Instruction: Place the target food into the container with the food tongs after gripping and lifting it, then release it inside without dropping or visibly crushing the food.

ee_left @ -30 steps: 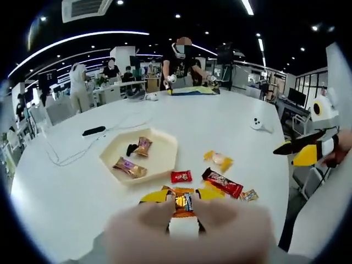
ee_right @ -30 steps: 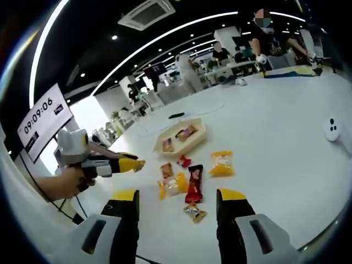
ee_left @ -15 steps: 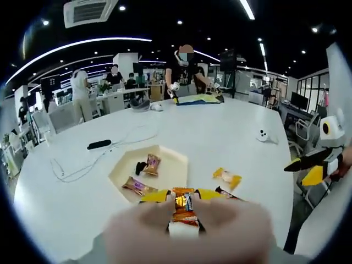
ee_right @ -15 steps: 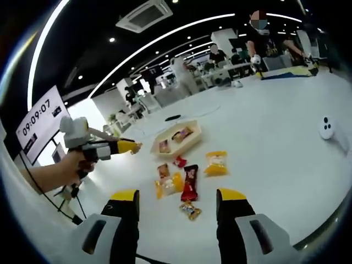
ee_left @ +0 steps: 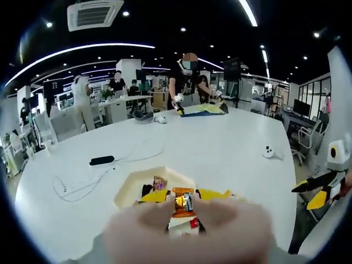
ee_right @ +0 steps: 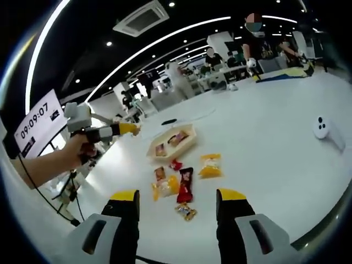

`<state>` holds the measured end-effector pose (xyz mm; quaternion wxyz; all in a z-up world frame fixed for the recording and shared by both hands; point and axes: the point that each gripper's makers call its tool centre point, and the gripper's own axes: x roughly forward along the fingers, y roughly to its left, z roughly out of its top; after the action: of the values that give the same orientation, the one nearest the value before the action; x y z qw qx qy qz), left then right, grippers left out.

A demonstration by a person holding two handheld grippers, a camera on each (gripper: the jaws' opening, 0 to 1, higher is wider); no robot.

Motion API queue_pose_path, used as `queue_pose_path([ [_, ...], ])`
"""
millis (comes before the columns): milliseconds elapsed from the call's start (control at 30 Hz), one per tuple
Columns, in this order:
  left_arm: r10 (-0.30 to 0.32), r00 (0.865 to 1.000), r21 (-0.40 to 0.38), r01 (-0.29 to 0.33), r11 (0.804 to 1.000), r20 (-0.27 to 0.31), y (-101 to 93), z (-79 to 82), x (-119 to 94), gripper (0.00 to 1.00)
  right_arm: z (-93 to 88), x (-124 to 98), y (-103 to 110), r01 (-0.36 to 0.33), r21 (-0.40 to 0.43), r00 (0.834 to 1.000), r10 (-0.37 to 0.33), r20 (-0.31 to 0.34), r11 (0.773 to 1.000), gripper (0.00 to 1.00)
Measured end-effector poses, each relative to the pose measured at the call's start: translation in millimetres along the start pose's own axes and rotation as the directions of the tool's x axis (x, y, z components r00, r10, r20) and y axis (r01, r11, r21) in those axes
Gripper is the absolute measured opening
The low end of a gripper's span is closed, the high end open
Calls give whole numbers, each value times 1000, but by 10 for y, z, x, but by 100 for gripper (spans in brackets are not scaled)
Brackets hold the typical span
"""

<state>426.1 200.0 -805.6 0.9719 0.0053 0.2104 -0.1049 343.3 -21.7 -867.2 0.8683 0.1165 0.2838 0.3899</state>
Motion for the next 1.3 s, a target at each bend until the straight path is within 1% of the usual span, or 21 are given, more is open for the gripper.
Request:
queue_pose_path([
  [133, -12, 1000, 6, 12, 1000, 16, -14, 112, 74, 16, 16, -88, -55, 22, 3, 1000, -22, 22, 1000, 55],
  [200, -16, 1000, 12, 16, 1000, 15, -9, 141, 106, 16, 34, -132, -86, 34, 8, 999, -34, 34, 999, 55],
  [300, -20, 1000, 22, 20, 1000, 19, 35, 222, 157, 16, 30, -194, -144, 59, 16, 997, -59, 46, 998, 57],
  [400, -21, 999, 18, 20, 1000, 36, 111, 331, 181, 16, 41, -228, -175, 70, 26, 996, -71, 59, 997, 57],
  [567, -20, 999, 18, 19, 1000, 48, 158, 416, 249, 16, 83, -249, -196, 78, 34, 994, -81, 76, 996, 58],
  [667, -43, 996, 7, 42, 999, 80, 138, 507, 272, 16, 92, -252, -203, 83, 31, 993, -85, 81, 996, 58],
  [700, -59, 994, 5, 59, 998, 94, 117, 539, 278, 17, 92, -253, -204, 83, 31, 993, -86, 81, 996, 58],
  [767, -119, 983, -33, 125, 992, 141, 39, 629, 285, 17, 85, -266, -215, 87, 37, 992, -90, 85, 996, 58],
  [833, -150, 973, -76, 165, 983, 177, 19, 685, 280, 17, 88, -279, -227, 91, 43, 992, -94, 89, 995, 57],
  [900, -115, 979, -84, 130, 988, 167, 126, 677, 291, 17, 92, -291, -245, 96, 49, 991, -100, 93, 994, 57],
  [933, -117, 977, -100, 136, 986, 179, 137, 694, 298, 17, 96, -296, -253, 98, 54, 990, -103, 97, 994, 57],
  [967, -134, 972, -122, 160, 980, 194, 126, 719, 305, 17, 98, -298, -260, 99, 56, 990, -104, 98, 993, 57],
  [1033, -124, 976, -99, 143, 985, 178, 158, 711, 320, 17, 100, -298, -264, 99, 59, 989, -105, 100, 993, 57],
  [1067, -132, 974, -97, 152, 984, 185, 160, 741, 320, 17, 100, -293, -264, 98, 60, 990, -104, 100, 993, 57],
  [1133, -128, 975, -103, 149, 983, 183, 171, 757, 333, 17, 91, -283, -267, 97, 61, 990, -102, 97, 993, 57],
  [1233, -117, 982, -74, 129, 989, 148, 174, 724, 392, 17, 68, -259, -265, 89, 70, 991, -95, 92, 994, 57],
  [1300, -114, 983, -53, 123, 991, 141, 169, 721, 420, 17, 39, -244, -256, 85, 70, 992, -91, 86, 994, 57],
])
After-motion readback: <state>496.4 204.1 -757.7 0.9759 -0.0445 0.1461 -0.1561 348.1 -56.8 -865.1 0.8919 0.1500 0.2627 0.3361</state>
